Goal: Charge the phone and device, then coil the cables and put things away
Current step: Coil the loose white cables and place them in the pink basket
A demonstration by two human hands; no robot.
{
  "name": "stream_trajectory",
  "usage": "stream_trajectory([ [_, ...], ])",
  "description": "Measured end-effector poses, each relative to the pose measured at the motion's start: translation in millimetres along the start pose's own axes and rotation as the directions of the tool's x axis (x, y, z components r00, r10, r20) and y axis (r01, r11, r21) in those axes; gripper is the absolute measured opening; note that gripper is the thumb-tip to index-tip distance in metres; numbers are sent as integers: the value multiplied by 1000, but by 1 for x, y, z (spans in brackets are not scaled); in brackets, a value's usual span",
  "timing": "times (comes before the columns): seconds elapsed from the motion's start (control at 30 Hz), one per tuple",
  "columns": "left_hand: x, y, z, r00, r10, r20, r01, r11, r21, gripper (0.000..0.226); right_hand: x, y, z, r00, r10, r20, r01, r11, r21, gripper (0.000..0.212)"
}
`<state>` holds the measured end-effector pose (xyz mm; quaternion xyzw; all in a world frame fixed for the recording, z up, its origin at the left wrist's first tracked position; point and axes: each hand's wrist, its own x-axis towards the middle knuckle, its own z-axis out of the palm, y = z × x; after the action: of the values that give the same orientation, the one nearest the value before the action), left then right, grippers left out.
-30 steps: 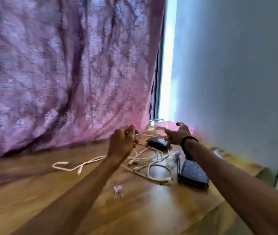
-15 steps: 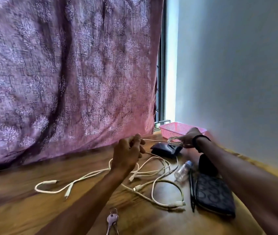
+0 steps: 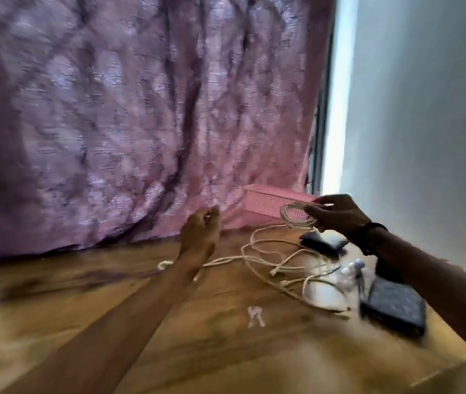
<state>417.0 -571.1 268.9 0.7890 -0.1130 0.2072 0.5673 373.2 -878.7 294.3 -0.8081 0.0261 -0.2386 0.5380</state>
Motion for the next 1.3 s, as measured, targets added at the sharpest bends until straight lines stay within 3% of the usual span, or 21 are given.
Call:
stream_trajectory([
  [0.17,-6,-26,-132,963,-257,-85,258,966,-1,78,-80,-64,135,928,-126,350,132,991,4,18],
  [0.23,-14,-43,-199,928,-334,-166,337,941,-8,64,-108,-86,195,876,-156,456,168,986,16,13],
  [0.37,-40,-64,-285,936,-263,-234,328,891,313,16,-134,-103,272,817,-169,552,179,983,36,18],
  [0.5,-56,-93,-351,899,-278,-337,408,811,419,16,-155,-131,326,710,-180,680,209,977,40,21],
  [0.6,-63,-107,-372,917,-276,-288,389,780,490,24,-160,-151,338,652,-182,736,189,979,75,19],
  [0.83,-59,-121,-401,924,-323,-203,382,790,479,36,-144,-189,411,749,-110,653,-6,985,174,16],
  [1.03,-56,-128,-418,936,-330,-123,348,819,456,43,-133,-196,503,766,140,628,-159,987,-27,14],
  [1.13,-52,-130,-420,944,-315,-101,323,816,480,47,-128,-191,534,764,218,607,-153,975,-158,19],
  [1.3,-46,-126,-426,932,-352,-90,345,782,520,47,-121,-190,556,794,168,584,2,960,-280,21],
])
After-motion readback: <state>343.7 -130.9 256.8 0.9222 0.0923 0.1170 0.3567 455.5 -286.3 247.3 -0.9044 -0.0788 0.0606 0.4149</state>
